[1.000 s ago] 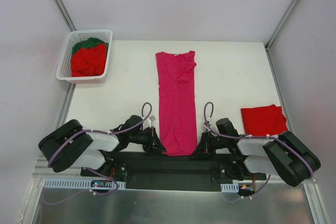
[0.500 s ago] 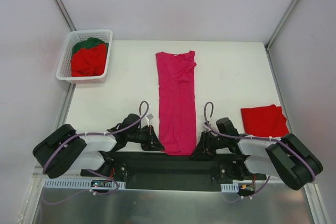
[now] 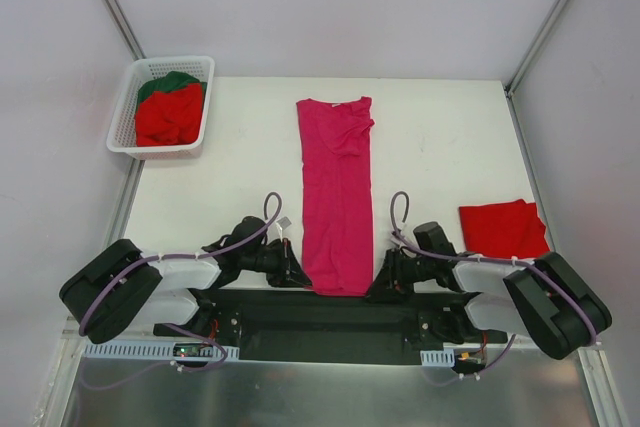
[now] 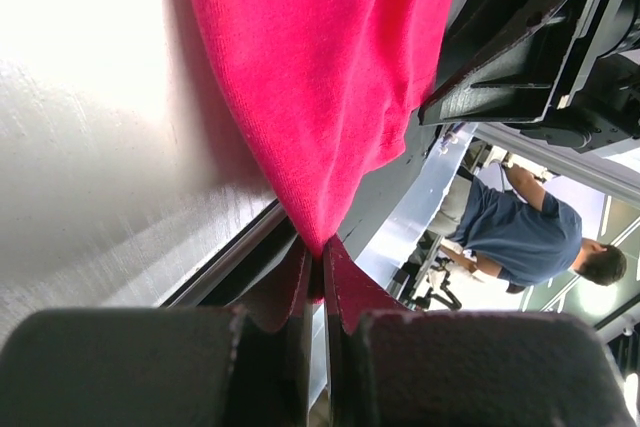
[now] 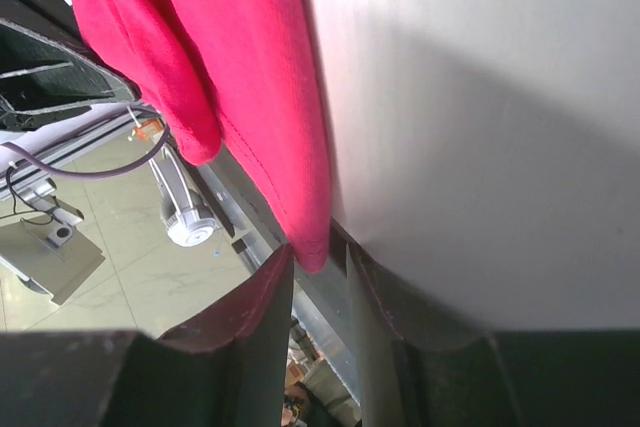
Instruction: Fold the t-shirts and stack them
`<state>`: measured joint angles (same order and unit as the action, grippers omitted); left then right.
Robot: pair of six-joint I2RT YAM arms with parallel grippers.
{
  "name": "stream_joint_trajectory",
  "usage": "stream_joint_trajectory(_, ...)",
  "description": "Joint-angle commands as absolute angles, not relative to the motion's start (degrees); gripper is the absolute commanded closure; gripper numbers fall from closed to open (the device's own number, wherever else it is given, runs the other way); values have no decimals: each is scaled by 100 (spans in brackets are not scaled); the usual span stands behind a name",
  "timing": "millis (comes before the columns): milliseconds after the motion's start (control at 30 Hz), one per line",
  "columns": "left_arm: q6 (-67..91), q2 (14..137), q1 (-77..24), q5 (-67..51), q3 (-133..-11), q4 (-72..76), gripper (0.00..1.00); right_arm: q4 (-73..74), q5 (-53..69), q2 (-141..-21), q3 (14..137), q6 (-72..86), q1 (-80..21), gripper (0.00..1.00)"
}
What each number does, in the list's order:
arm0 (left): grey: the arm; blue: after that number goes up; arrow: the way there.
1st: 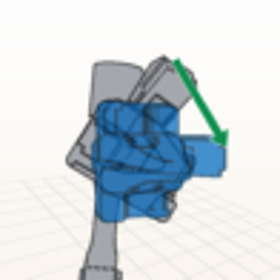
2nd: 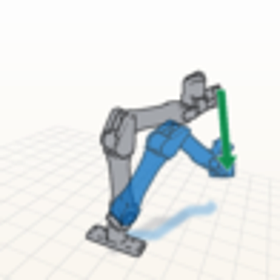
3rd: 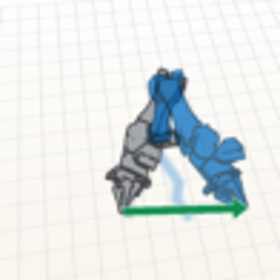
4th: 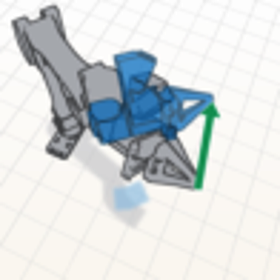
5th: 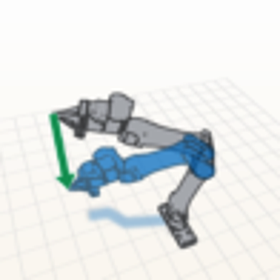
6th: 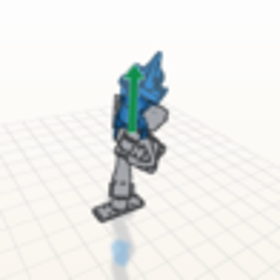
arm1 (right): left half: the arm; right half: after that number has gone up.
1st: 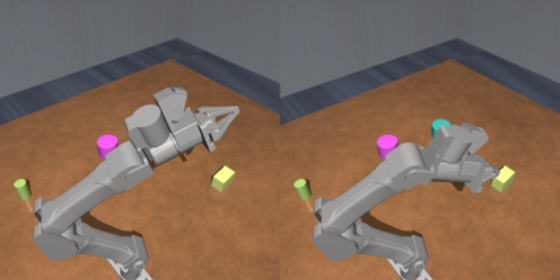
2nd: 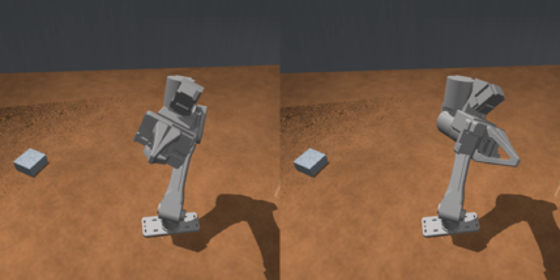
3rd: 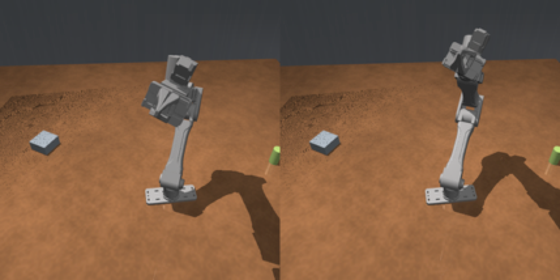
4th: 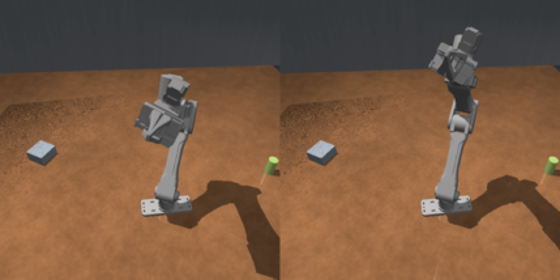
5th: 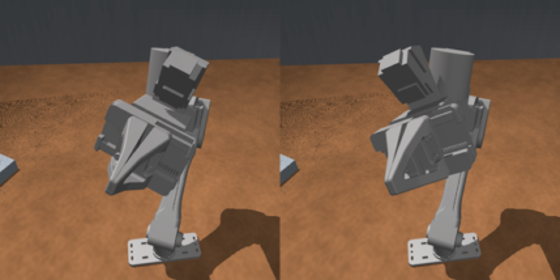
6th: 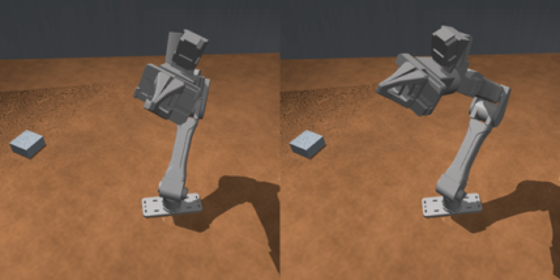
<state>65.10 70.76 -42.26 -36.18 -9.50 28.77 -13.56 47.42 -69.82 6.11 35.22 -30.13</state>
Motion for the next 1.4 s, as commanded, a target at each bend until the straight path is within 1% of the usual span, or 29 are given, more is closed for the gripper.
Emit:
stream_joint_trajectory(0,6381,7058,-4166,-3832,-949,2874,100,-1388,4605,-7311,879,3322,-2936,69)
stream_joint_trajectory(167,6390,7040,-4166,-3823,-949,2848,100,-1766,4693,-7690,967,3392,-2927,70)
stream_joint_trajectory(433,6311,7066,-4148,-3841,-1011,2751,100,-1837,4702,-7778,1002,3393,-2927,73)
stream_joint_trajectory(533,6293,7180,-4157,-3928,-1081,2742,100,-1854,4711,-7840,1046,3384,-2918,82)
stream_joint_trajectory(567,6258,7207,-4149,-3990,-1098,2725,100,-1863,4720,-7849,1055,3392,-2909,88)
stream_joint_trajectory(633,6205,7259,-4148,-4034,-1186,2655,100,-1863,4755,-7866,1072,3384,-2909,93)
stream_joint_trajectory(667,6188,7277,-4148,-4052,-1213,2619,100,-1863,4764,-7858,1072,3392,-2909,98)
stream_joint_trajectory(800,6091,7383,-4148,-4288,-1441,2488,100,-1811,4834,-7761,1116,3454,-2909,99)
stream_joint_trajectory(933,5767,7322,-4157,-4421,-1775,1866,100,-1434,4852,-7411,1248,3393,-2909,98)
stream_joint_trajectory(1133,5625,7357,-4166,-4763,-2065,1574,100,-152,4825,-6804,1731,3059,-2918,99)
stream_joint_trajectory(1367,5493,7137,-4157,-4860,-2311,1091,100,623,4781,-6504,2092,2848,-2918,99)
